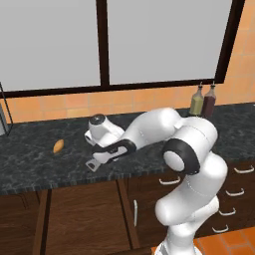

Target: Pick the measuring cup from the drawer and place it on the counter.

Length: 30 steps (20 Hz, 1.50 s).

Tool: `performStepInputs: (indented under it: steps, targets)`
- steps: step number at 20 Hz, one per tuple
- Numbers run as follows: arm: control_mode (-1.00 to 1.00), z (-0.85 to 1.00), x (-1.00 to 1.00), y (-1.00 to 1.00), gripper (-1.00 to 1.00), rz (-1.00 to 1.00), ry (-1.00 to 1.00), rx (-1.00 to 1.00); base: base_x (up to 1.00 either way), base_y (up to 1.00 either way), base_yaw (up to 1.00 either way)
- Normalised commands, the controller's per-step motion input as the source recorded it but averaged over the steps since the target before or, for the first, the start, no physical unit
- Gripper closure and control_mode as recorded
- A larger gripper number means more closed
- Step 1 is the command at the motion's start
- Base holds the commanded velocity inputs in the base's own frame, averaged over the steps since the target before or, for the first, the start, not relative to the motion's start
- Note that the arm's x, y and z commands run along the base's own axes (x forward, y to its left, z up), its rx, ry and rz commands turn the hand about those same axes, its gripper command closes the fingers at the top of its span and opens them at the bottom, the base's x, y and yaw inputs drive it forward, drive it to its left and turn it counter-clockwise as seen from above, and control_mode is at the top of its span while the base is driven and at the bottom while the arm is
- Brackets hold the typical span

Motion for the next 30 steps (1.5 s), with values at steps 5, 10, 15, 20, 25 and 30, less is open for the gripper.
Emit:
performStepInputs:
  steps: [5,10,15,20,25,30]
  targets:
    - [-1.00,0.79,-0.08,-0.14,-1.00,-0.02,0.00,0.03,0.00,0.00,0.00]
    - [-1.00,0.71,-1.00,-1.00,-1.00,0.02,-0.25,0.00,0.00,0.00,0.00]
    - [-1.00,0.30,-1.00,-1.00,-1.00,0.00,-0.35,0.15,0.00,0.00,0.00]
    - [-1.00,0.92,-0.59,-1.00,-1.00,0.00,-0.41,0.29,0.00,0.00,0.00]
    - [-1.00,1.00,-0.33,-1.00,-1.00,-0.01,-0.31,0.48,0.00,0.00,0.00]
    - [-1.00,0.17,0.04,-0.13,-1.00,0.00,0.00,0.08,0.00,0.00,0.00]
